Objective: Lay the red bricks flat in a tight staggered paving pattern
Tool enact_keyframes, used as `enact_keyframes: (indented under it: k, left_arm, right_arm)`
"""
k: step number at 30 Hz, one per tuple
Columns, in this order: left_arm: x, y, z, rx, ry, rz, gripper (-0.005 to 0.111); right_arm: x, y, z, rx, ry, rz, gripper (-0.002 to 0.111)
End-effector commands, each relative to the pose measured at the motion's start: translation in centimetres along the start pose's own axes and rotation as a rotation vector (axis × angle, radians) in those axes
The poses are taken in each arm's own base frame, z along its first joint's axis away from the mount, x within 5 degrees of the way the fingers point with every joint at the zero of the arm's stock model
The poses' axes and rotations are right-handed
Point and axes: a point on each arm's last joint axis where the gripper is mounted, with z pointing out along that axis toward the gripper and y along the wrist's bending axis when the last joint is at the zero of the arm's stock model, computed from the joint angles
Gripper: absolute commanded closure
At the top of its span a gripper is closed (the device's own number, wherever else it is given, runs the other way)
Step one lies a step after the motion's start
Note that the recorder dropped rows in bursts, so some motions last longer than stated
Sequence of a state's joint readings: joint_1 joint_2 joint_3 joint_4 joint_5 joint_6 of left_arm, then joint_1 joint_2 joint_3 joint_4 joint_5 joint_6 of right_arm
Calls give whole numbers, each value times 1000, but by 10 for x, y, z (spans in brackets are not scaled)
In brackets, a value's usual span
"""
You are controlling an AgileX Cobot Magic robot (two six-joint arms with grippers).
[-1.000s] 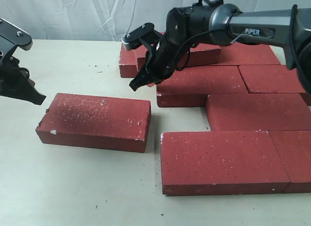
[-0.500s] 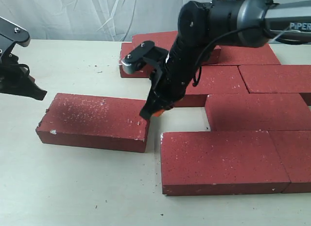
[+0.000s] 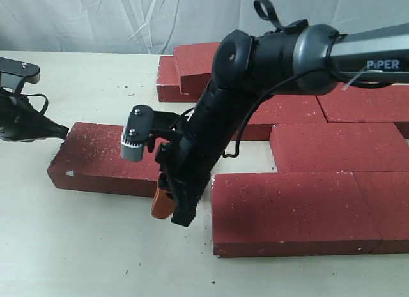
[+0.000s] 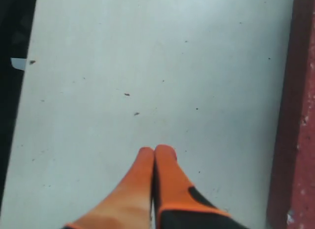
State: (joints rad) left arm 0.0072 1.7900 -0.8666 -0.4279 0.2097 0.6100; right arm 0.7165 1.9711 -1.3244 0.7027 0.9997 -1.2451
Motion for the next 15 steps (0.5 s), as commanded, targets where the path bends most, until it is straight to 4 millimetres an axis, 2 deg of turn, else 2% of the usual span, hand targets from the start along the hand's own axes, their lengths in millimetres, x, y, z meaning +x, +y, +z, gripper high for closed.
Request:
enact_keyframes:
  k: [1, 10, 15]
  left_arm:
    - [-3, -1, 8, 29, 27, -50, 107]
    - [-7, -23, 8, 96, 57, 47, 107]
    - [-8, -29, 8, 106, 56, 48, 107]
  right_arm:
    - [3, -14, 16, 94, 8, -14, 109]
    - [13, -28, 19, 220, 107, 3, 109]
    - [14, -29, 19, 233, 116, 13, 109]
